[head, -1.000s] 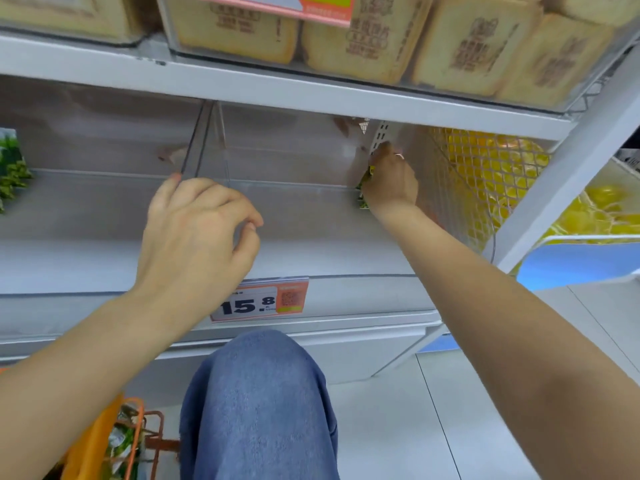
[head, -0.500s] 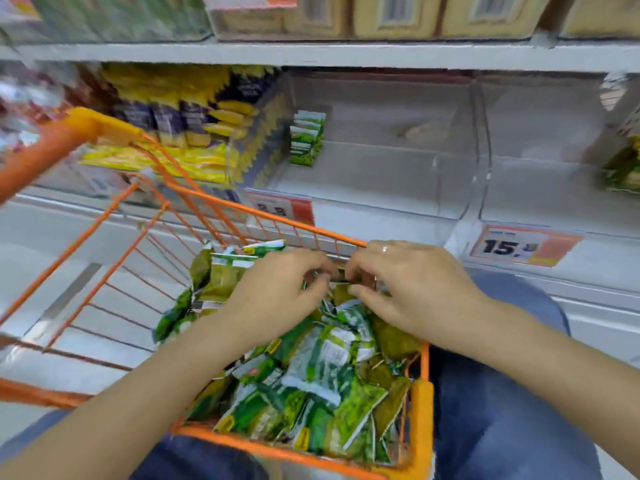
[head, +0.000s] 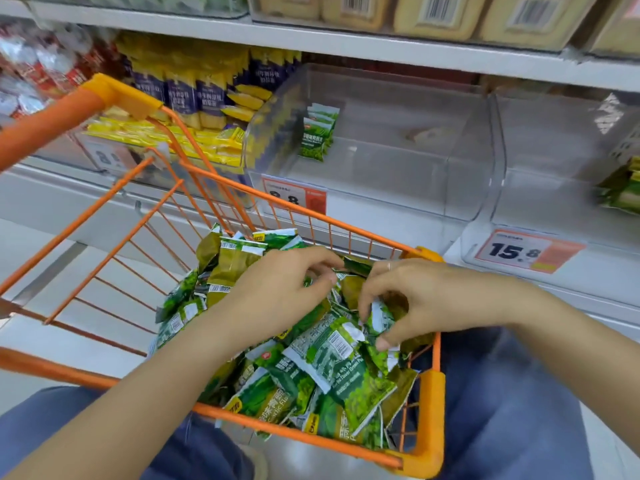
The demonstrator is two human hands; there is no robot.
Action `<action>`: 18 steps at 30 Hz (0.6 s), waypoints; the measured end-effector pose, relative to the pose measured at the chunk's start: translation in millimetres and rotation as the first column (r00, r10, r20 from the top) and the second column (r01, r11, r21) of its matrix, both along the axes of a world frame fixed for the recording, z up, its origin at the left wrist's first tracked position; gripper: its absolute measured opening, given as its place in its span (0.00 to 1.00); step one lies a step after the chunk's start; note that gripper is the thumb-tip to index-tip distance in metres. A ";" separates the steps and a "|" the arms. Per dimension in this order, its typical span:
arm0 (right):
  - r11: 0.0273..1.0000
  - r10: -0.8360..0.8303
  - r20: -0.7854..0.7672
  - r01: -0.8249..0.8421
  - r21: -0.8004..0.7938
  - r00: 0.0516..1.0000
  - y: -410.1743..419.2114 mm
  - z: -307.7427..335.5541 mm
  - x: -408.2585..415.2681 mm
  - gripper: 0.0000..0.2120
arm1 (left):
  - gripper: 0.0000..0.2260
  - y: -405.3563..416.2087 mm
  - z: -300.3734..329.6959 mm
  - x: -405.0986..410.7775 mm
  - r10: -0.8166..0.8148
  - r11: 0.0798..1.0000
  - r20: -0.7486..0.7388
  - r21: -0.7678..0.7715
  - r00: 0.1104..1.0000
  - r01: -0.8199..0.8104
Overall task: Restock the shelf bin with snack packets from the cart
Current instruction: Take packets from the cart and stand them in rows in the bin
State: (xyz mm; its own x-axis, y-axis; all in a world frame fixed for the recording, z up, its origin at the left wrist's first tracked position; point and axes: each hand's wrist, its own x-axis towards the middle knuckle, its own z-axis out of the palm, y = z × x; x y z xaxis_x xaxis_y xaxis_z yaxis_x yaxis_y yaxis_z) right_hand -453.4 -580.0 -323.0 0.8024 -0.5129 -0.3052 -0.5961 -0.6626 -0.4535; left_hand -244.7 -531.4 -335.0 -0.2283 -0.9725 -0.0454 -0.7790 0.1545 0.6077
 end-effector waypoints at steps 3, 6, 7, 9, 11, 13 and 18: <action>0.964 -0.220 0.341 0.151 0.219 0.914 -9.5 8.9 -1.6 0.13 | 0.06 -4.1 7.5 -0.1 0.131 0.991 -0.278 0.069 0.952 -0.117; 0.881 -0.428 0.582 0.176 0.439 0.691 -15.5 17.6 3.3 0.15 | 0.12 -5.7 22.5 -8.8 0.321 0.912 -0.586 0.402 0.744 -0.077; 0.877 -0.448 0.628 0.178 0.446 0.637 -15.3 19.0 7.0 0.15 | 0.16 -5.4 26.8 -10.8 0.384 0.865 -0.638 0.502 0.667 -0.018; 0.874 -0.465 0.680 0.169 0.456 0.567 -12.5 21.6 14.2 0.17 | 0.20 -5.1 30.0 -12.1 0.415 0.844 -0.717 0.534 0.561 0.059; 0.849 -0.505 0.685 0.158 0.504 0.525 -12.0 22.7 19.4 0.24 | 0.21 -5.4 31.1 -9.2 0.403 0.880 -0.753 0.475 0.520 0.006; 0.817 -0.562 0.657 0.212 0.536 0.502 -12.6 26.3 24.2 0.28 | 0.21 -6.8 31.1 -6.0 0.406 0.904 -0.724 0.407 0.557 -0.130; 0.772 -0.615 0.614 0.220 0.596 0.495 -14.7 38.7 35.5 0.13 | 0.21 -6.7 35.1 -3.0 0.375 0.926 -0.705 0.309 0.603 -0.214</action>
